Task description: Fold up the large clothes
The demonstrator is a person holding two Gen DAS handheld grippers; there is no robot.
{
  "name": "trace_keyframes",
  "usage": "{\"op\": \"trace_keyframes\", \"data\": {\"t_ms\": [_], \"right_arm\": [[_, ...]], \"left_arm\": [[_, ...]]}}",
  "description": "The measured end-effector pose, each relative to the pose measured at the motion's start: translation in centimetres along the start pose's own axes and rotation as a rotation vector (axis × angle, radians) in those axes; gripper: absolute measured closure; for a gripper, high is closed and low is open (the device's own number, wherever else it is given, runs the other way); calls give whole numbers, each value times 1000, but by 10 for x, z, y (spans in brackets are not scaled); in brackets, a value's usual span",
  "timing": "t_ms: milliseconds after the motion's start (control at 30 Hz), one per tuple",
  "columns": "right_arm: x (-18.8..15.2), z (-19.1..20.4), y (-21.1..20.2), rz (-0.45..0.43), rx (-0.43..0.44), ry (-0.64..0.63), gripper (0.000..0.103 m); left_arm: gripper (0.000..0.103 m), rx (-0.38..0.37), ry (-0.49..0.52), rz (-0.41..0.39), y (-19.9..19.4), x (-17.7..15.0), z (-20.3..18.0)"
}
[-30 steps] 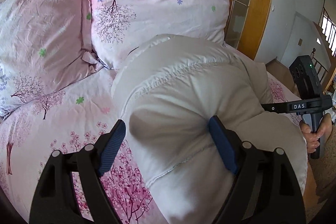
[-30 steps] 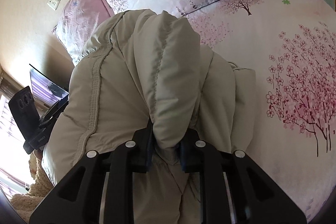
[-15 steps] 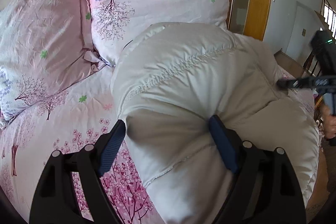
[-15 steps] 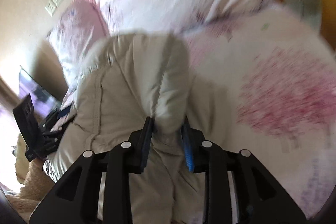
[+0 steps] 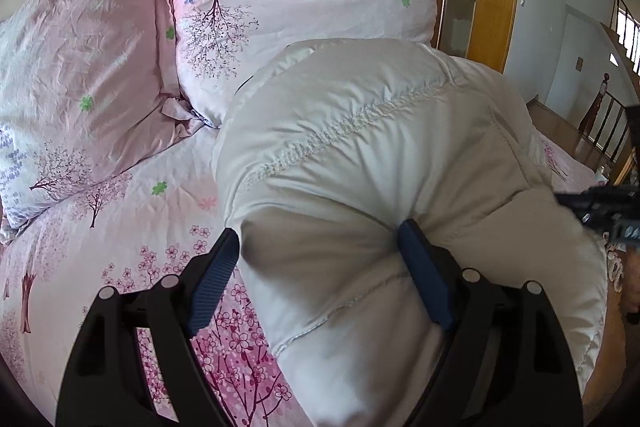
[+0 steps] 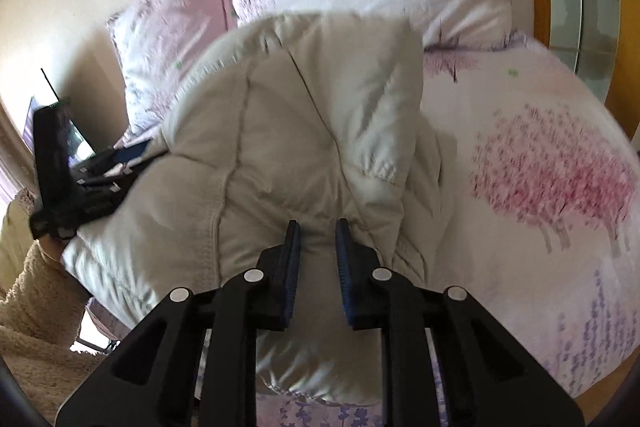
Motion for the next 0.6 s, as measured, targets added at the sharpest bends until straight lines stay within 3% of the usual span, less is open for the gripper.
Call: {"op": "trace_keyframes", "data": {"t_ms": [400, 600], "right_arm": [[-13, -6, 22, 45, 21, 25, 87], [10, -2, 13, 97, 7, 12, 86]], "left_arm": [[20, -16, -14, 0, 2, -1, 0], [20, -18, -11, 9, 2, -1, 1]]}}
Point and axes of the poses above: each gripper's, at about its wrist camera, not at the fingertips, and y roughly the way its jaws point, z to its left, x to its top, the point moved 2 cm from there along y, roughly the way its jaws point, and after that the axes turned 12 degrees about -z, right-handed, at the moved point
